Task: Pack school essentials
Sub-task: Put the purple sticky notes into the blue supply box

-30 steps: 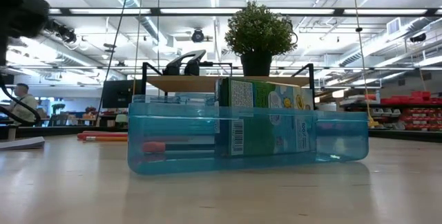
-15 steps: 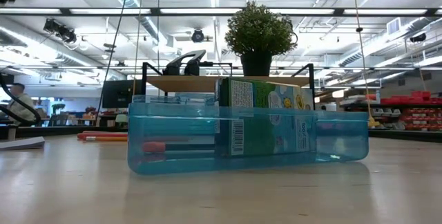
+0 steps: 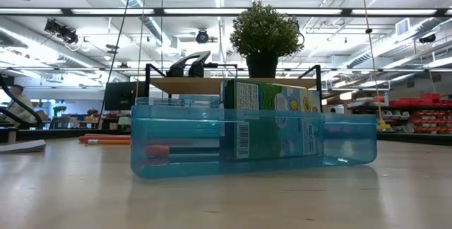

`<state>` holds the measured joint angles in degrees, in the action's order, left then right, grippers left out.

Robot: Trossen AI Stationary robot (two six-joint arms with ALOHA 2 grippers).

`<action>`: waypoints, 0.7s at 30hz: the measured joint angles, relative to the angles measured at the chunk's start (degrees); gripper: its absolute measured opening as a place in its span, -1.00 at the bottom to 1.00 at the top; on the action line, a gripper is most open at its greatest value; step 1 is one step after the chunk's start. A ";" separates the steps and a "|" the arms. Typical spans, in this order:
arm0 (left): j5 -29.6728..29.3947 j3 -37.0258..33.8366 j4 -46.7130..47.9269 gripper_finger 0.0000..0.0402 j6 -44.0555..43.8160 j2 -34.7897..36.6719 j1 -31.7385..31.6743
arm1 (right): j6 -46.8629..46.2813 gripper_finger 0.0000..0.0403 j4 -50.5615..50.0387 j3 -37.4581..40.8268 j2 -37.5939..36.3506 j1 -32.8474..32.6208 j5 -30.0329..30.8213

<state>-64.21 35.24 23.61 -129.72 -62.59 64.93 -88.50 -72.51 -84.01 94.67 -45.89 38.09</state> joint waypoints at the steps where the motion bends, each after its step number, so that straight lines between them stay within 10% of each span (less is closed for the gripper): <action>1: -0.58 0.00 0.27 -0.56 0.12 0.00 0.00 | 0.04 -0.14 0.00 0.00 0.00 -0.04 -0.68; 10: 7.56 0.22 0.41 -0.63 6.10 1.29 -3.59 | 1.17 -0.14 1.20 -0.03 -2.47 1.04 -1.22; 21: 46.36 14.44 15.67 -0.63 59.33 2.76 -22.23 | 18.25 -0.14 14.19 -0.17 -10.57 10.22 3.93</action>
<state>-17.85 49.68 39.28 -70.40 -59.82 42.70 -70.25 -58.32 -84.18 84.10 -35.67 42.02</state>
